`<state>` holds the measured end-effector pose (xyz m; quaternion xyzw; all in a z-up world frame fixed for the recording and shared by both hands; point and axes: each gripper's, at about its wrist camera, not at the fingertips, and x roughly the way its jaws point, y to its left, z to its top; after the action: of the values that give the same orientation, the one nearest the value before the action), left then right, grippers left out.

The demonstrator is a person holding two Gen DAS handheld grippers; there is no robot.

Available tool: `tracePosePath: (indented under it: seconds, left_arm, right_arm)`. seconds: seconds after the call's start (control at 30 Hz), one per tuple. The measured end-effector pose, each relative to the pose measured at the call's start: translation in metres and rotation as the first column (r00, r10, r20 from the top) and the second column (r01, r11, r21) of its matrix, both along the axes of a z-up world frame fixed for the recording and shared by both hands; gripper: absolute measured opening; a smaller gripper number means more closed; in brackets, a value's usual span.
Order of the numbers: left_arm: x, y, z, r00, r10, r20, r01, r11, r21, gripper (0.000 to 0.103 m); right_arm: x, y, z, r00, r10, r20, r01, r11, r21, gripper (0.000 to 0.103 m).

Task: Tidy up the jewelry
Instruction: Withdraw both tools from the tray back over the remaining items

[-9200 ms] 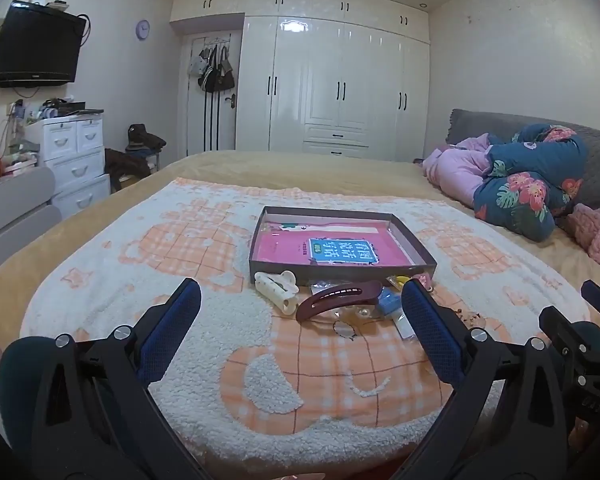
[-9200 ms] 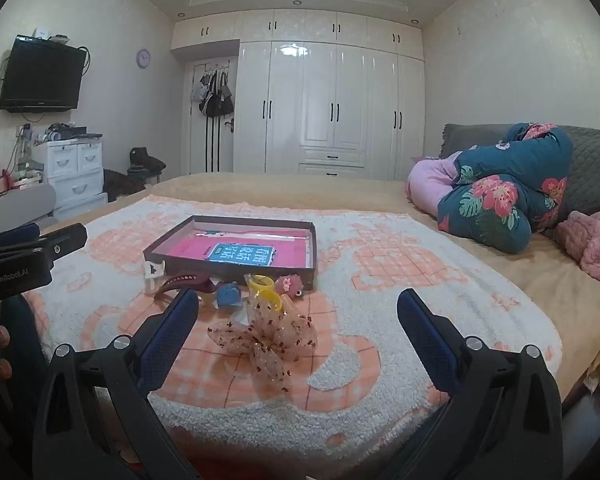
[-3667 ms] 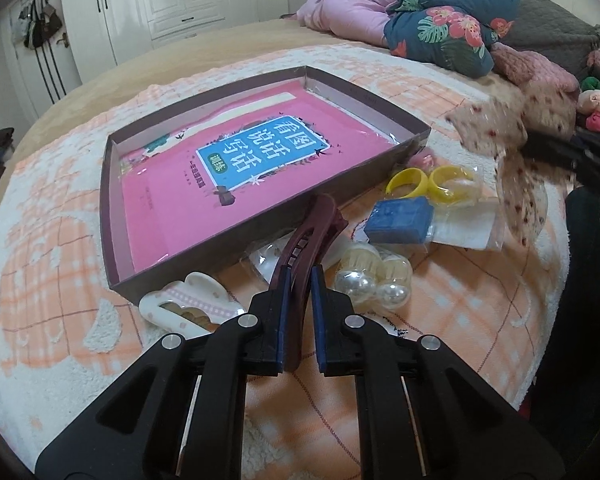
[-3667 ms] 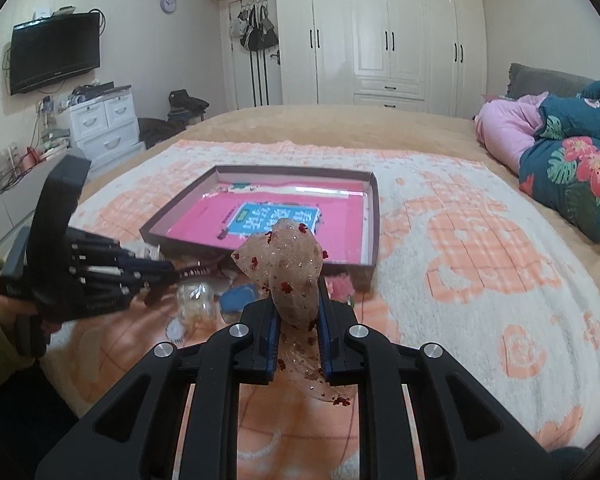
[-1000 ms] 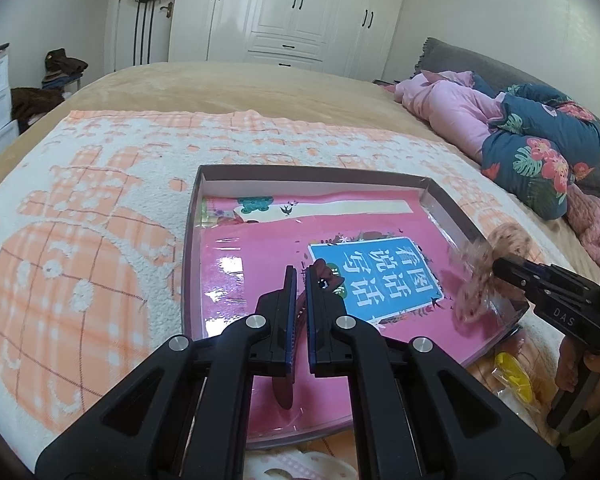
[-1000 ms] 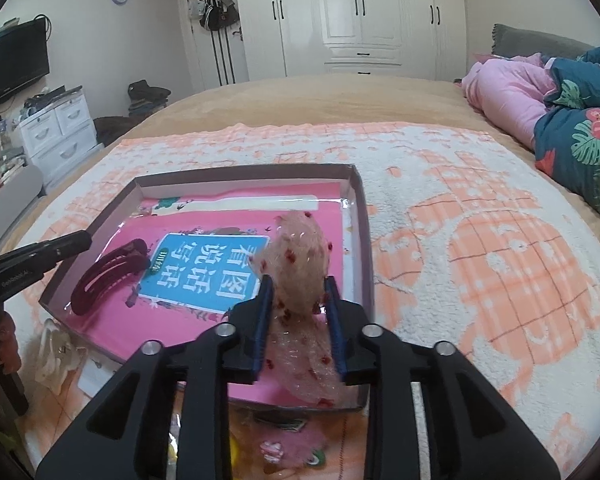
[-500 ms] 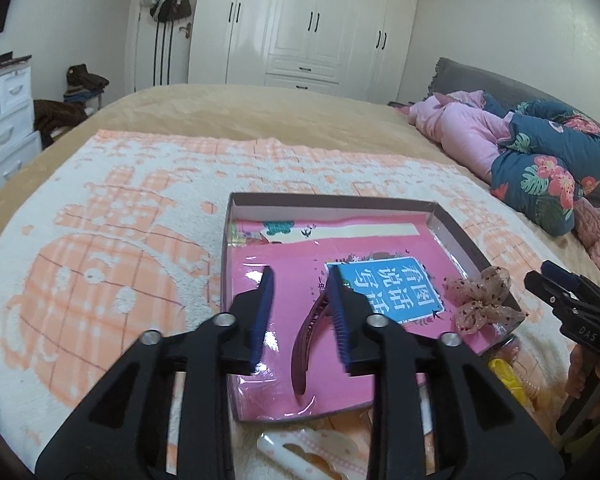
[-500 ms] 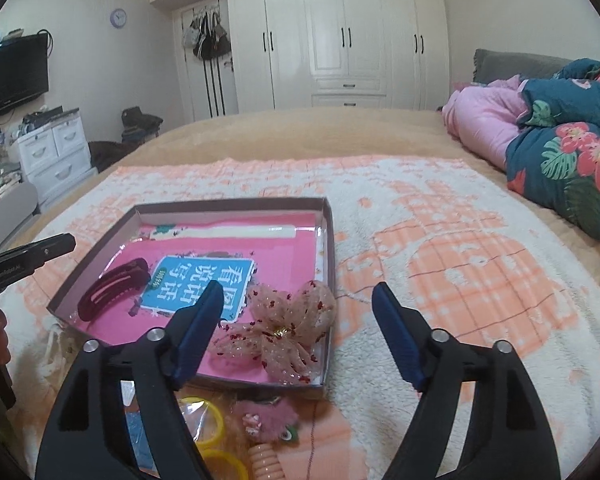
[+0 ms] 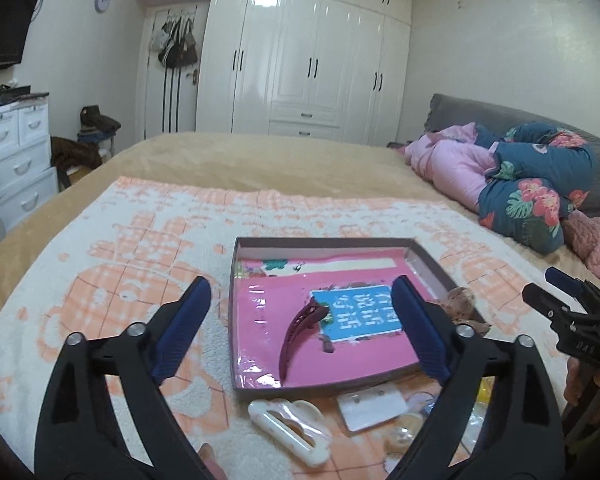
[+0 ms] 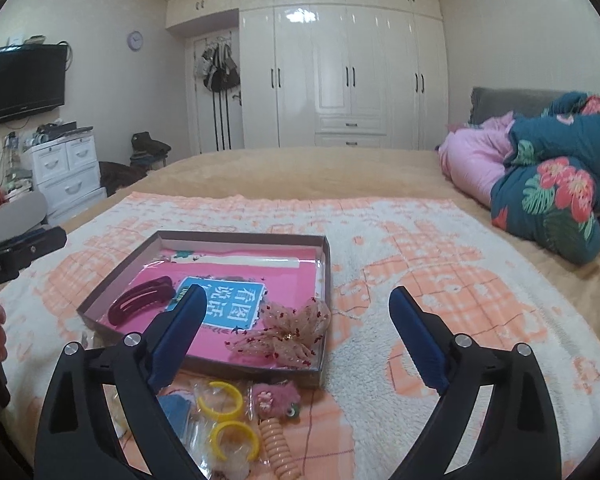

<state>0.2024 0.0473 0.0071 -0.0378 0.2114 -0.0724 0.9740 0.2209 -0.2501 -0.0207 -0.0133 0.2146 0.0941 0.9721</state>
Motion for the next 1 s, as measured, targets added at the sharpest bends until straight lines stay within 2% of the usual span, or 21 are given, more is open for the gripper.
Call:
tracePosePath:
  seconds: [0.07, 0.37, 0.7, 1.0]
  left_arm:
    - [-0.008, -0.002, 0.001, 1.0, 0.001, 0.011, -0.001, 1.0, -0.004, 0.091]
    - [-0.036, -0.014, 0.003, 0.998, -0.023, 0.054, 0.023, 1.0, 0.01, 0.092]
    - [-0.053, -0.023, -0.003, 0.998, -0.046, 0.046, 0.046, 0.999, 0.008, 0.091]
    - [-0.067, -0.035, -0.012, 0.996, -0.078, 0.031, 0.077, 0.996, 0.047, 0.091]
  right_arm:
    - [-0.008, 0.001, 0.002, 1.0, 0.003, 0.019, -0.003, 1.0, -0.013, 0.091]
    - [-0.041, 0.001, 0.007, 0.999, 0.033, 0.042, -0.032, 0.999, -0.025, 0.092]
    - [-0.062, 0.003, -0.002, 0.998, 0.067, 0.011, -0.067, 0.997, -0.046, 0.092]
    - [-0.075, 0.001, -0.009, 0.996, 0.093, -0.008, -0.093, 0.993, -0.067, 0.092]
